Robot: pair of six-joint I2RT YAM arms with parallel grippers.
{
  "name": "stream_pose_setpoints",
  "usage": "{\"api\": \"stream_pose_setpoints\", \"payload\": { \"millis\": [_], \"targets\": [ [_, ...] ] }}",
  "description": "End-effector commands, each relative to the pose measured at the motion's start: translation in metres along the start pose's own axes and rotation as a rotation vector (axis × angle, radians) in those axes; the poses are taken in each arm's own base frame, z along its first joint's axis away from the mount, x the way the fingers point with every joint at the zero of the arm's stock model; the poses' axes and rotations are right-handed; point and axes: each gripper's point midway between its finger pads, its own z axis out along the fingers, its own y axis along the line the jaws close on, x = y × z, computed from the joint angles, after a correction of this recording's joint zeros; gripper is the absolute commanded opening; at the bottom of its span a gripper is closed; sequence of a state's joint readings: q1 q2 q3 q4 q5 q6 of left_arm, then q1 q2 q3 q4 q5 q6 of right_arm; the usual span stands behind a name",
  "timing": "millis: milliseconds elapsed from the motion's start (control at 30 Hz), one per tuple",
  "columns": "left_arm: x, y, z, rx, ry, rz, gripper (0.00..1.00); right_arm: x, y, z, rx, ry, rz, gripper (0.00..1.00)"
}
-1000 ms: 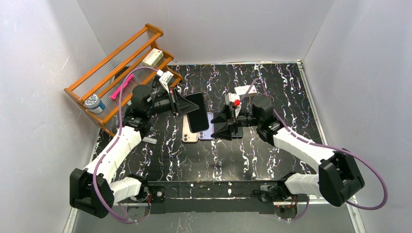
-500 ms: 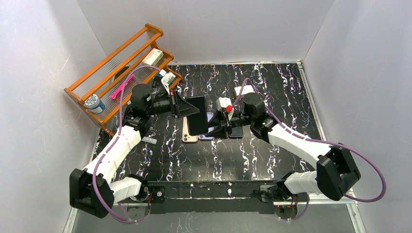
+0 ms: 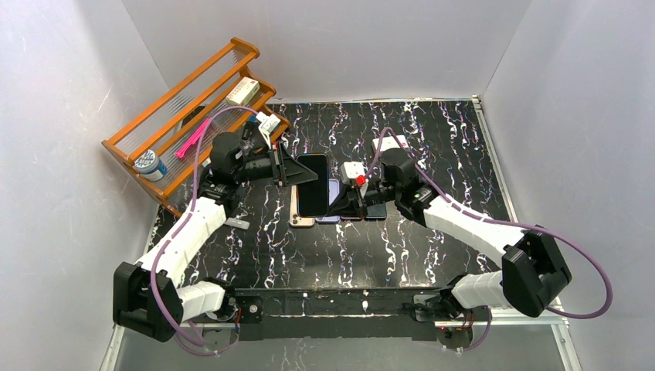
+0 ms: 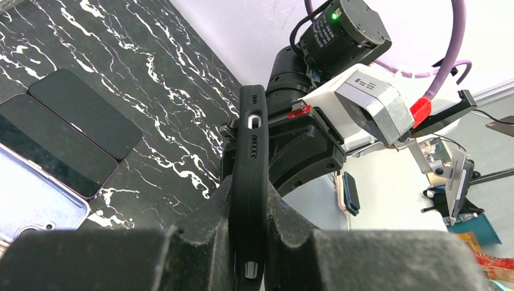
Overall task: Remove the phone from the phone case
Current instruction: Remove the phone case from the phone.
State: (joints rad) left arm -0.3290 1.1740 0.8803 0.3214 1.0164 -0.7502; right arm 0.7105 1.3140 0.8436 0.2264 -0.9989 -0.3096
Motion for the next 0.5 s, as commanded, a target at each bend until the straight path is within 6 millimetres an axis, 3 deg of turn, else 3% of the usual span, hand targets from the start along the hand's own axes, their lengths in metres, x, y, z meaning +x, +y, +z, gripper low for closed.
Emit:
{"api": "stream_pose_setpoints", "payload": {
  "millis": [0, 200, 467],
  "targets": [
    [-0.005, -0.028, -0.003, 0.067, -0.001, 0.067, 0.0, -0.035, -0.016, 0.002, 0.024, -0.044, -0.152, 0.16],
    [-0.011, -0.03, -0.01, 0.013, -0.031, 0.251, 0.0, -0.029, -0.002, -0.002, 0.007, -0.036, -0.113, 0.38],
    [-0.014, -0.039, -0.012, 0.045, -0.07, 0.3, 0.0, -0.044, 0.016, -0.005, -0.041, -0.105, -0.075, 0.51]
  ]
}}
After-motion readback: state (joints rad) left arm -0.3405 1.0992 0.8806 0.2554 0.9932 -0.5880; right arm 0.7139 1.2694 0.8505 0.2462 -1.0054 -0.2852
